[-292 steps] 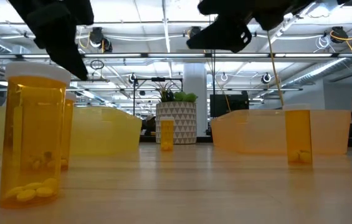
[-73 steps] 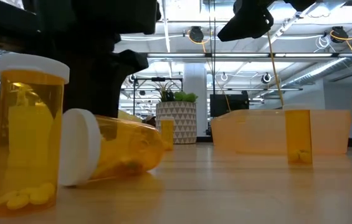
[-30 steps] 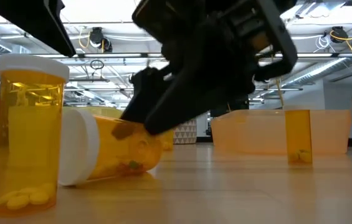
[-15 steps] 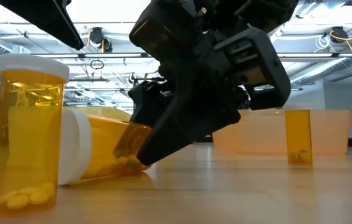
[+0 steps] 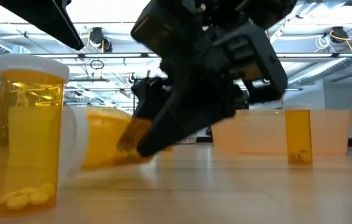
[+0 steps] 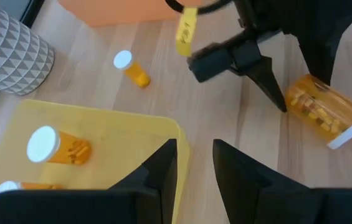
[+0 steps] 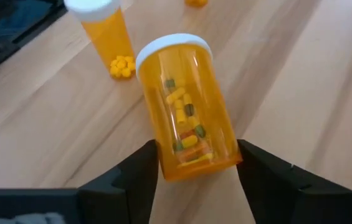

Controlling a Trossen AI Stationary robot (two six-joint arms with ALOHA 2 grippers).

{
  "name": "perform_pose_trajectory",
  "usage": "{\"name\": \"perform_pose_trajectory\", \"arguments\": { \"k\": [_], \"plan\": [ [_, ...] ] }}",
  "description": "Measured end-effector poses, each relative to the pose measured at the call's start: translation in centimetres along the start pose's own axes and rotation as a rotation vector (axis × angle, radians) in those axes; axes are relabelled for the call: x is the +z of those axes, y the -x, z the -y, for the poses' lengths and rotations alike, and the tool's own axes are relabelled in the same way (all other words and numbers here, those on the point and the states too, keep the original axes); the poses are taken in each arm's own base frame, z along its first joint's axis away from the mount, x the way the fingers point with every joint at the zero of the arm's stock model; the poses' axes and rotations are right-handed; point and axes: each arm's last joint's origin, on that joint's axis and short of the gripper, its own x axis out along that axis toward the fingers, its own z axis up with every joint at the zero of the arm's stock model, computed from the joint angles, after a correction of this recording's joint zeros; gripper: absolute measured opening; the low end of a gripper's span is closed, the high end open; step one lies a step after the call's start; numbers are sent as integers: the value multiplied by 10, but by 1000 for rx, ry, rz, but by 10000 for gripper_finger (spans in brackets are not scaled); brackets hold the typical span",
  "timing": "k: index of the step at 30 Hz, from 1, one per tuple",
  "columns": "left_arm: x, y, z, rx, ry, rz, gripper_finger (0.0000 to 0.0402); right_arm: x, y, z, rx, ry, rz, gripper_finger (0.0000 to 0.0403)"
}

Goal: Pick and place medicine bottles into bin by pill shape (circle, oval)
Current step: Put the large medicine bottle into the yellow bin

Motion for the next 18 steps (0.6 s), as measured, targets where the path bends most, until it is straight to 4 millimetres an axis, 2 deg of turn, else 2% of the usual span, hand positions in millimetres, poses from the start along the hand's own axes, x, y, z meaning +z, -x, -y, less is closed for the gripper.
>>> {"name": "perform_pose_trajectory", "arguments": {
  "k": [10, 13, 18],
  "plan": [
    [4, 1, 0, 9, 27, 48, 115, 18, 45, 0, -66, -75, -71, 194],
    [9, 5, 1, -31, -5, 84, 141, 24, 62, -1, -69, -113, -84, 195],
    [22, 16, 0, -96, -16, 192, 212, 35, 94, -1, -116, -188, -77, 195]
  ]
}}
